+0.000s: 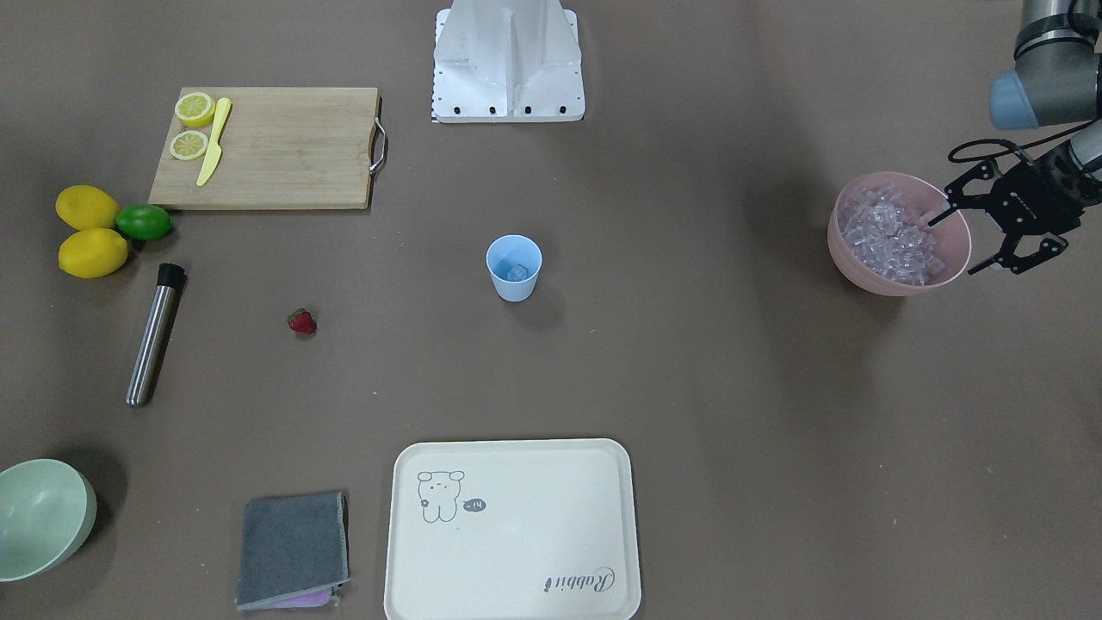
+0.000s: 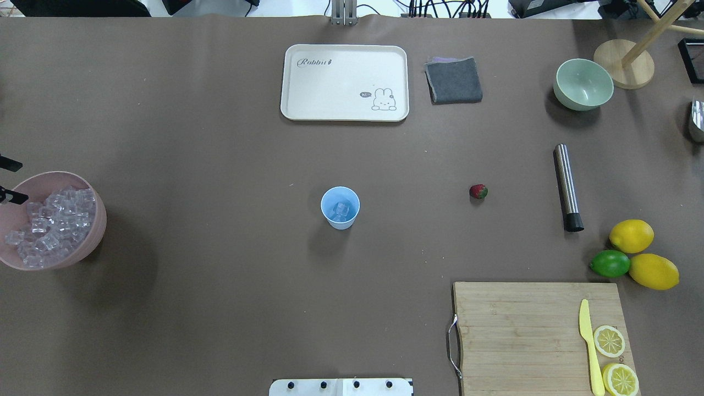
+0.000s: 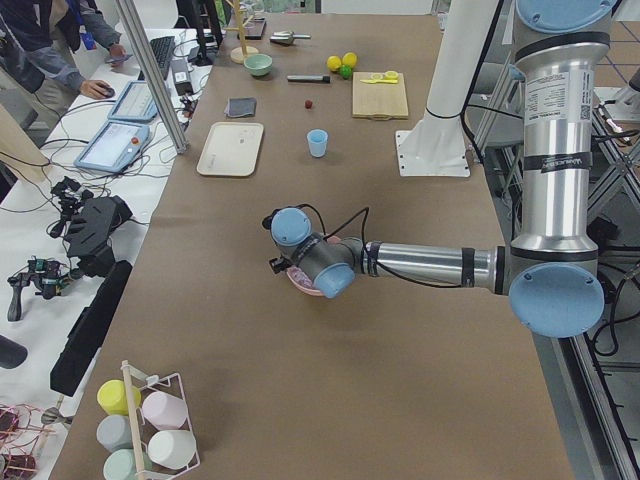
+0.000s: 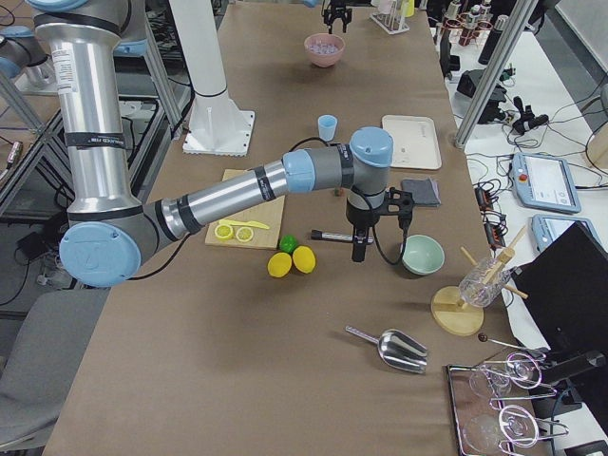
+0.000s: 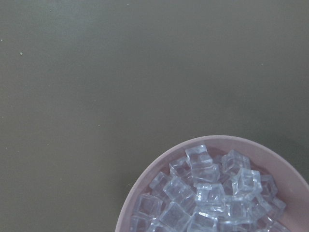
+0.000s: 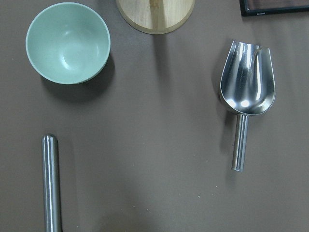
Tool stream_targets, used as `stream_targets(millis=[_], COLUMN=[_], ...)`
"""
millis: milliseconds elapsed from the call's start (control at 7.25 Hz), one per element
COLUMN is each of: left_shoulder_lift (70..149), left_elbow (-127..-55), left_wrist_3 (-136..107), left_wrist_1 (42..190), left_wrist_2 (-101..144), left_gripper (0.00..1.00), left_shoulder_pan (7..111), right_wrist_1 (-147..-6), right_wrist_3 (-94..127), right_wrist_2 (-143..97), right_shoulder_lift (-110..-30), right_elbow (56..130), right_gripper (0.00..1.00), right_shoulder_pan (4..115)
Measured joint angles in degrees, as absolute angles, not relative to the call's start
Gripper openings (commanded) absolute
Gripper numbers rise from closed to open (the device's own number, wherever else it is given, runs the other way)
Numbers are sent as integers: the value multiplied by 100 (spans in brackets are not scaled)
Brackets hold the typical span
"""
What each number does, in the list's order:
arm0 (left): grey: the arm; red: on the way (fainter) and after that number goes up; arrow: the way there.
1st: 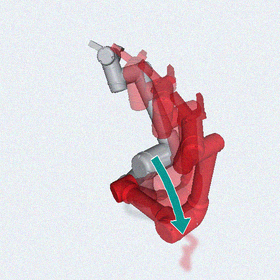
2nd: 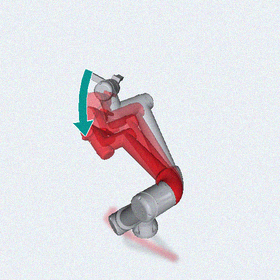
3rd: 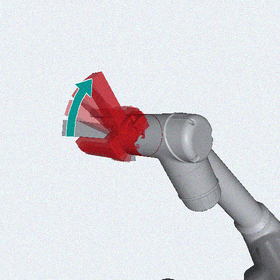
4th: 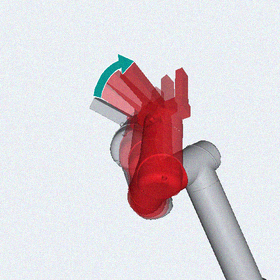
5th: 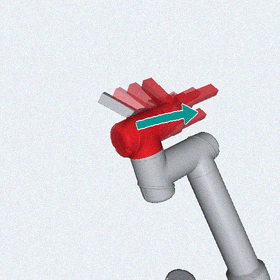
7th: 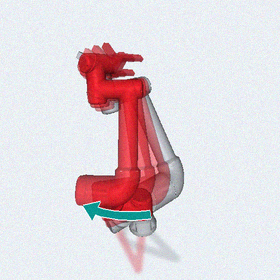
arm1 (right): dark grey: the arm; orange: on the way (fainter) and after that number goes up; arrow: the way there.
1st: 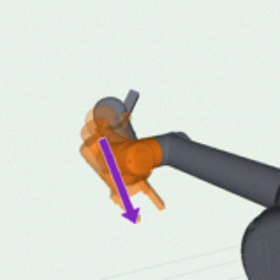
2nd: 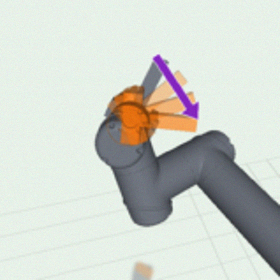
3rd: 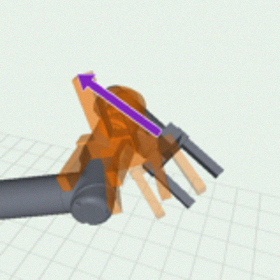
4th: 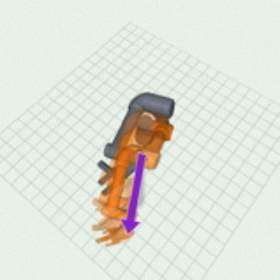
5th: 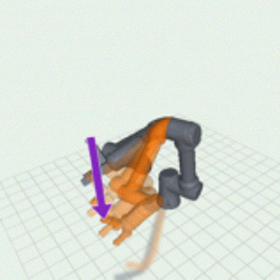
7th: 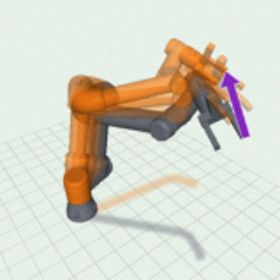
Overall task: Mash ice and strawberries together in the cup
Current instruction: 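Grasp more ice cubes from the pink bowl with the left gripper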
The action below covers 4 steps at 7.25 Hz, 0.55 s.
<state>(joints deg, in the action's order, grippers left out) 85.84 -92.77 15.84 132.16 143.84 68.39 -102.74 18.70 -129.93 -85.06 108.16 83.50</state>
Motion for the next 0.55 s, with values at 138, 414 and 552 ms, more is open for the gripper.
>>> stream_targets(millis=[138, 414, 552], left_shoulder_lift=[8527, 8475, 8466], left_elbow=[-9289, -9348, -9380], left_wrist_3=[1689, 1743, 1747], left_wrist_1=[13220, 13239, 13255], left_wrist_2=[14268, 14171, 14169], left_gripper=[80, 75, 75], left_shoulder_pan=[6795, 6699, 6649], right_wrist_1=[-10274, -10274, -10274], right_wrist_3=[1871, 1872, 1872], right_wrist_2=[-12989, -12977, -12972], right_shoulder_lift=[-8497, -8463, -8452], right_elbow=[10828, 10836, 10836], right_gripper=[100, 100, 100], right_shoulder_pan=[8346, 8346, 8345])
